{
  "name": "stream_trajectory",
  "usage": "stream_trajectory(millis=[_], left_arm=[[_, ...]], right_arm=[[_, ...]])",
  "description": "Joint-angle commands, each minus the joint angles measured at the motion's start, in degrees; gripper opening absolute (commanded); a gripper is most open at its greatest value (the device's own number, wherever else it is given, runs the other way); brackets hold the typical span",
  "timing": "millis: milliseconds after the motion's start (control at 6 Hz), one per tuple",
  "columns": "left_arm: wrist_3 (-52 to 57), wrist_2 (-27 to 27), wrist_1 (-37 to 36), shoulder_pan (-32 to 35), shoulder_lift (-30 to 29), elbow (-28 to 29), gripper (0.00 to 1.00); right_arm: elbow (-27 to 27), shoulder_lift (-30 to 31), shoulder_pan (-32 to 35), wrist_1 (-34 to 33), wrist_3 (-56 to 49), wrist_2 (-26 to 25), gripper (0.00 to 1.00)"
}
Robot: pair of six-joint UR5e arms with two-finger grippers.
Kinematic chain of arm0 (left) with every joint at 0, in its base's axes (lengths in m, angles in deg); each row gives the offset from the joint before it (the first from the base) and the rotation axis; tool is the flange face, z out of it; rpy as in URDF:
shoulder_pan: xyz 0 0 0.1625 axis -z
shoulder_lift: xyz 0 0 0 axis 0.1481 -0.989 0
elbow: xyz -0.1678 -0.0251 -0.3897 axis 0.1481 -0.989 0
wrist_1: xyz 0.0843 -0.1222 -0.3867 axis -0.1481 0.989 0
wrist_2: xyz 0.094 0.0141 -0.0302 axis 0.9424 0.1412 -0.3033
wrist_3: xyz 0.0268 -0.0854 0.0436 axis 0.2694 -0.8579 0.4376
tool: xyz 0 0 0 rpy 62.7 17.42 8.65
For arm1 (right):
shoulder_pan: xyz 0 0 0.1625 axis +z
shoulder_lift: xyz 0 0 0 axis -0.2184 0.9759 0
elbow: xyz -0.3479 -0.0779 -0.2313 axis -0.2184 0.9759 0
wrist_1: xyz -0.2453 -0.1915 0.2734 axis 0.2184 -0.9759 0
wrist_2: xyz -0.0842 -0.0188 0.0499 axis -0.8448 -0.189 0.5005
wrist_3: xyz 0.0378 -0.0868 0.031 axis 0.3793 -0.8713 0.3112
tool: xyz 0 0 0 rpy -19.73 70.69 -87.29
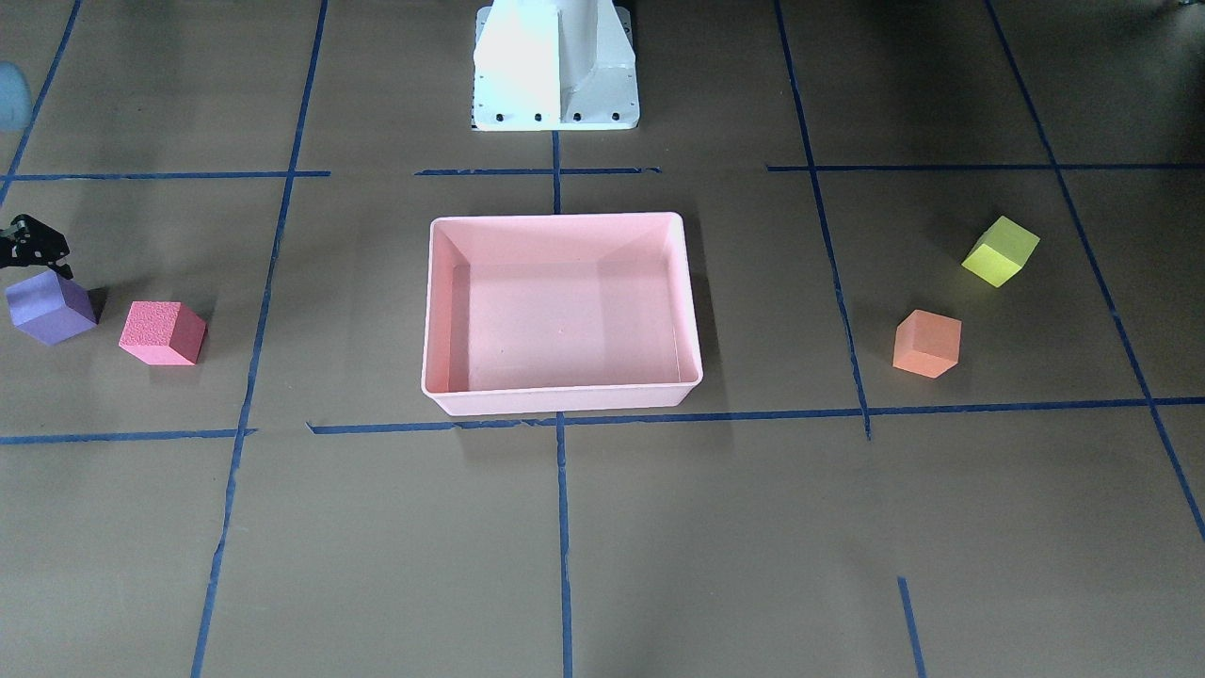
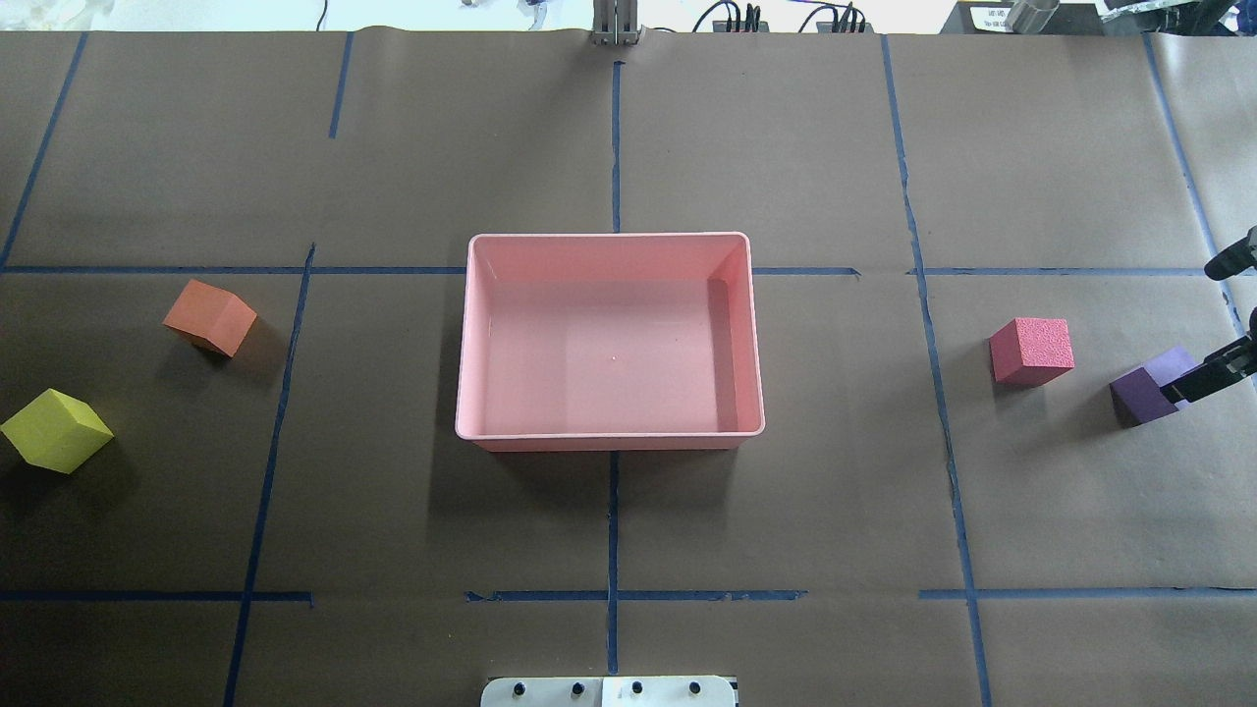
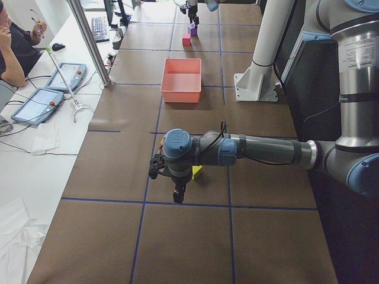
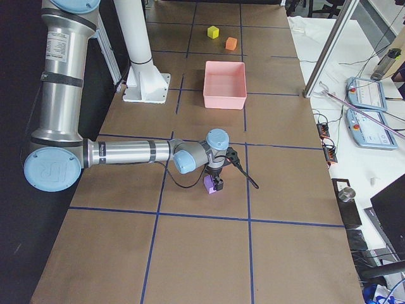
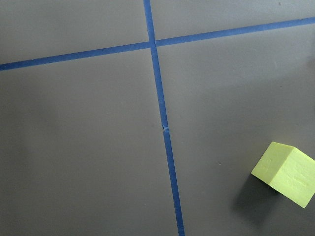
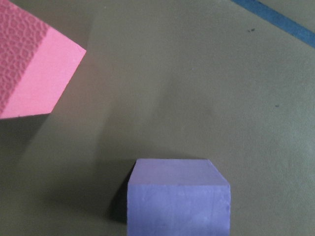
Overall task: Place blocks into pink bin with both arms
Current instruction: 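Lower the right gripper onto the purple cube and grasp it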
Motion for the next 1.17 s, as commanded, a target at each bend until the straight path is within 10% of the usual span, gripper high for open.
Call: stream_trajectory(millis=[0, 167, 333, 1000], left_arm=[[0.0, 0.0, 0.0, 0.0, 0.1, -0.1, 1.0], [0.0, 0.0, 0.0, 0.0, 0.1, -0.1, 1.0], [0.0, -0.1, 0.0, 0.0, 0.1, -0.2, 1.0], [0.0, 0.0, 0.0, 0.0, 0.1, -0.6, 1.0]], right_arm=[[3.0, -2.0, -1.6, 0.1, -0.1, -0.9, 0.77], [3.5, -2.5, -1.7, 0.0, -0.1, -0.8, 0.33], [3.1, -2.8, -1.7, 0.3, 0.1, -0.8, 0.17], [-18.2, -0.1, -1.8, -0.5, 10.6, 0.2, 0.01]])
